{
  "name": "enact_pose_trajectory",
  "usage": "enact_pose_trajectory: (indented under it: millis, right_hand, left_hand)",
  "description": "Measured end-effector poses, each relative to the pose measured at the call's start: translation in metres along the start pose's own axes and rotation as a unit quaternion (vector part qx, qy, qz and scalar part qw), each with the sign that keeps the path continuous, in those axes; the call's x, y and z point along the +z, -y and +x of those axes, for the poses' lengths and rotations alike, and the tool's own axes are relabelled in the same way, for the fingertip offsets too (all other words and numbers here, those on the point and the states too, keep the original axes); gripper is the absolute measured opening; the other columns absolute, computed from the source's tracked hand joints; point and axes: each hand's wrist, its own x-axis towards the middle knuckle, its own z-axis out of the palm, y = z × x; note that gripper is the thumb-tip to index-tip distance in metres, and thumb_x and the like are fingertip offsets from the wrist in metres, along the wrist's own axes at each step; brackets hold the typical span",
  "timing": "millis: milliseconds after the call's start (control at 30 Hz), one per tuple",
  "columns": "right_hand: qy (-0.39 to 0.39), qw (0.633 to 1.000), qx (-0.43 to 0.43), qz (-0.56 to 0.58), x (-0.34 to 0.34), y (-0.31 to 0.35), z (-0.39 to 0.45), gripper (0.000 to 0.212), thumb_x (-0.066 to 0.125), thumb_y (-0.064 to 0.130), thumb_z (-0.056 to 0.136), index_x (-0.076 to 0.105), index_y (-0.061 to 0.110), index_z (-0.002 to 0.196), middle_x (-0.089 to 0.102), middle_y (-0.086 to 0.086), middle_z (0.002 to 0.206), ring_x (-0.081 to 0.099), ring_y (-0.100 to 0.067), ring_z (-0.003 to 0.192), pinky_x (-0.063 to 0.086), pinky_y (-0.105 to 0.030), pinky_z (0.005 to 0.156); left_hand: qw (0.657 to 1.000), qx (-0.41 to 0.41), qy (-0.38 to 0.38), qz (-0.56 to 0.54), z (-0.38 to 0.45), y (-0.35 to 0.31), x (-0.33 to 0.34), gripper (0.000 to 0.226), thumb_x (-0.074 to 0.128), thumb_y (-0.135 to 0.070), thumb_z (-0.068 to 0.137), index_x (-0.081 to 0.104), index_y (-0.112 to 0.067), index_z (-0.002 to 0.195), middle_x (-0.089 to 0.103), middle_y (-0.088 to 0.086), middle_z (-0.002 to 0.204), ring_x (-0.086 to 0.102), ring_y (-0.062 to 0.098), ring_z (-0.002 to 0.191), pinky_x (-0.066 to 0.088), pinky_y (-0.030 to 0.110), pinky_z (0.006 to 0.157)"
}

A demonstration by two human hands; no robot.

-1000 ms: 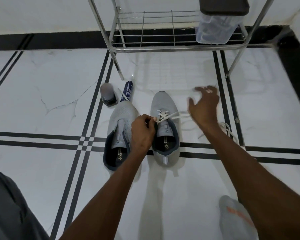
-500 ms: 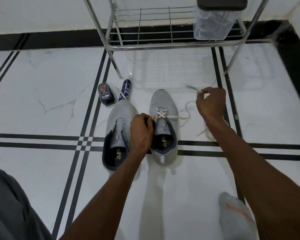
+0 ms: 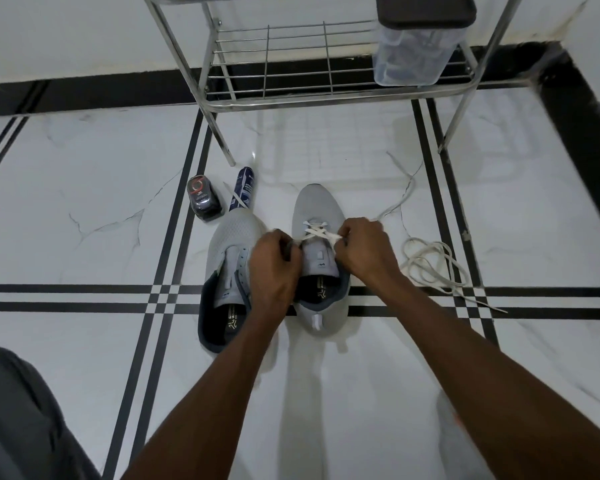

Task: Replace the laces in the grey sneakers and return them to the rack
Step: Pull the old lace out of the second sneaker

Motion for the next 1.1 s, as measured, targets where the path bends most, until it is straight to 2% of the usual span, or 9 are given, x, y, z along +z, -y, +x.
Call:
enact_pose_trajectory:
  millis: [100,233,400,600,700,767,800,967,1100]
  right_hand:
    - [-0.012,0.999,0.006,0.038,-0.003,-0.006,-0.003,0.018,0.063,0.018,0.087,0.078,0.011,0.095,0.074,-0.011,0.087,0.068,-0.03,0.082,0.044,-0.027,0.065]
    - [0.026,0.998,-0.032,0.048,-0.005,-0.006,0.0,0.016,0.068,0.021,0.087,0.079,0.01,0.085,0.075,-0.009,0.08,0.07,-0.026,0.078,0.056,-0.033,0.071]
    - [0.053,0.996,-0.052,0.04,-0.011,-0.009,0.004,0.019,0.064,0.018,0.092,0.079,0.007,0.091,0.077,-0.011,0.088,0.07,-0.026,0.084,0.057,-0.037,0.081]
    - [0.073,0.995,-0.066,0.029,-0.016,-0.016,0.005,0.021,0.063,0.021,0.094,0.08,0.008,0.09,0.076,-0.01,0.086,0.069,-0.027,0.083,0.057,-0.037,0.077]
    - [0.043,0.997,-0.051,0.037,-0.015,-0.018,0.005,0.021,0.067,0.023,0.092,0.08,0.009,0.084,0.075,-0.008,0.08,0.069,-0.027,0.081,0.057,-0.037,0.076]
    - [0.026,0.998,-0.037,0.042,-0.014,-0.02,0.005,0.019,0.068,0.022,0.089,0.081,0.009,0.084,0.076,-0.008,0.081,0.069,-0.026,0.083,0.057,-0.037,0.078]
    - [0.026,0.998,-0.033,0.045,-0.013,-0.02,0.005,0.018,0.068,0.021,0.088,0.08,0.009,0.083,0.076,-0.008,0.081,0.069,-0.025,0.082,0.057,-0.037,0.078]
    - [0.036,0.997,-0.046,0.056,-0.013,-0.017,0.006,0.016,0.07,0.021,0.084,0.081,0.011,0.078,0.077,-0.007,0.079,0.07,-0.023,0.078,0.058,-0.036,0.075]
    - [0.038,0.997,-0.047,0.057,-0.012,-0.016,0.004,0.015,0.07,0.02,0.086,0.082,0.012,0.082,0.078,-0.006,0.083,0.07,-0.022,0.08,0.058,-0.034,0.076]
  left_hand:
    - [0.997,-0.052,-0.044,-0.022,-0.001,0.0,-0.002,0.012,0.067,-0.021,0.088,0.059,-0.015,0.095,0.062,0.002,0.091,0.058,0.021,0.084,0.045,0.035,0.074]
    - [0.988,0.117,0.031,0.094,0.002,-0.018,0.009,0.033,0.057,-0.009,0.082,0.06,-0.014,0.114,0.055,0.007,0.117,0.045,0.027,0.107,0.04,0.035,0.088]
    - [0.954,0.208,0.072,0.205,0.011,-0.02,0.021,0.017,0.07,-0.014,0.084,0.069,-0.007,0.099,0.061,0.014,0.11,0.053,0.038,0.099,0.049,0.047,0.074]
    - [0.933,0.265,0.083,0.231,0.02,-0.014,0.026,0.014,0.079,-0.014,0.081,0.072,-0.011,0.093,0.062,0.009,0.105,0.055,0.033,0.096,0.05,0.045,0.075]
    - [0.992,0.082,-0.042,0.087,0.021,-0.013,0.019,0.008,0.062,-0.015,0.09,0.067,-0.009,0.093,0.06,0.011,0.104,0.054,0.03,0.097,0.048,0.049,0.083]
    - [0.987,-0.074,-0.144,-0.014,0.024,-0.009,0.013,0.012,0.058,-0.011,0.09,0.06,-0.006,0.1,0.055,0.014,0.11,0.052,0.032,0.101,0.047,0.05,0.089]
    - [0.984,-0.087,-0.153,-0.007,0.024,-0.01,0.011,0.018,0.058,-0.011,0.09,0.057,-0.005,0.106,0.053,0.015,0.114,0.05,0.032,0.104,0.046,0.049,0.091]
    - [0.981,0.146,0.043,0.124,0.018,-0.027,0.015,0.022,0.064,-0.025,0.088,0.067,-0.018,0.109,0.058,0.003,0.121,0.044,0.029,0.116,0.04,0.041,0.094]
    - [0.945,0.185,0.127,0.239,0.016,-0.023,0.02,0.019,0.062,-0.025,0.094,0.072,-0.016,0.107,0.058,0.003,0.126,0.044,0.033,0.121,0.042,0.048,0.094]
